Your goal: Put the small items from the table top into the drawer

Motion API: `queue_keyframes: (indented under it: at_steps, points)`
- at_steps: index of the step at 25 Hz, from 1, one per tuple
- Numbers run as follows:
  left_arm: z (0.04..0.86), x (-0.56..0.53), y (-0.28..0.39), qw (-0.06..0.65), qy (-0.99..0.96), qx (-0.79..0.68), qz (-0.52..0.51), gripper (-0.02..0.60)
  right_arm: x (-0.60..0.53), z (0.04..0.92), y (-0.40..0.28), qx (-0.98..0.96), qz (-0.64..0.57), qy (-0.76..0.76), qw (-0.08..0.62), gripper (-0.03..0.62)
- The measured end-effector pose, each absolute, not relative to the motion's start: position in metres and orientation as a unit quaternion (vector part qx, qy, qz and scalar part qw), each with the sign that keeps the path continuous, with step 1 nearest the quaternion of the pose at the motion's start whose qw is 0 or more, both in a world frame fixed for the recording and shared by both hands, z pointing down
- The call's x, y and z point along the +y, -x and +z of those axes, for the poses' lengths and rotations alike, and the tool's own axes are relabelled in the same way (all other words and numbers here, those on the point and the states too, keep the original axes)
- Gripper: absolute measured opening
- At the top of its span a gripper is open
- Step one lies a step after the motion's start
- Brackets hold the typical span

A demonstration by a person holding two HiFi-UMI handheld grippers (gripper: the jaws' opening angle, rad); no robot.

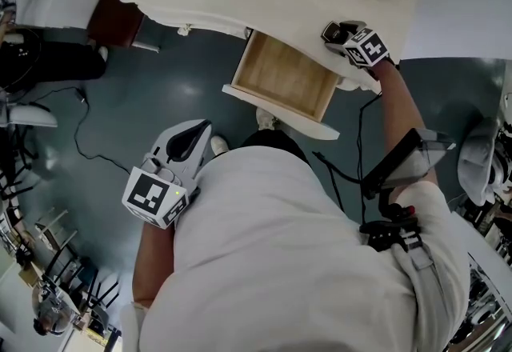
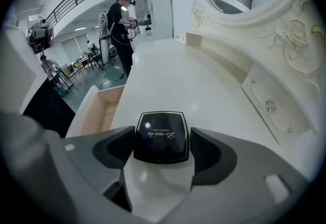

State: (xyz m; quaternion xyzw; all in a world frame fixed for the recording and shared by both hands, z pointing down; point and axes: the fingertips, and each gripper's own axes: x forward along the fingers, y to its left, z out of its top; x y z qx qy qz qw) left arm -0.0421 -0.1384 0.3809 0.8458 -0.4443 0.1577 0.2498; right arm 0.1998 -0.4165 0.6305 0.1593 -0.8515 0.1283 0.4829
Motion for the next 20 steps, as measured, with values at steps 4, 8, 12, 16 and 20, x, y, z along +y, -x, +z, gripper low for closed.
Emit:
queue_keyframes:
  at_steps: [4, 8, 12, 16, 20]
  points:
    - [0.381, -0.136, 0.042, 0.248, -0.846, -0.444, 0.158, 0.000, -0.413, 0.630, -0.200, -0.850, 0.123, -0.150, 0.489, 0.330]
    - [0.381, -0.139, 0.042, 0.247, -0.848, -0.442, 0.158, 0.000, -0.415, 0.630, -0.200, -0.850, 0.123, -0.166, 0.484, 0.327]
    - [0.382, -0.137, 0.043, 0.246, -0.849, -0.440, 0.158, 0.000, -0.413, 0.629, -0.199, -0.852, 0.127, -0.183, 0.474, 0.327]
    - [0.388, -0.135, 0.050, 0.247, -0.850, -0.438, 0.157, 0.000, -0.404, 0.624, -0.182, -0.858, 0.119, -0.183, 0.464, 0.327]
    - [0.386, -0.134, 0.047, 0.247, -0.853, -0.433, 0.156, 0.000, -0.394, 0.614, -0.171, -0.863, 0.108, -0.173, 0.461, 0.327]
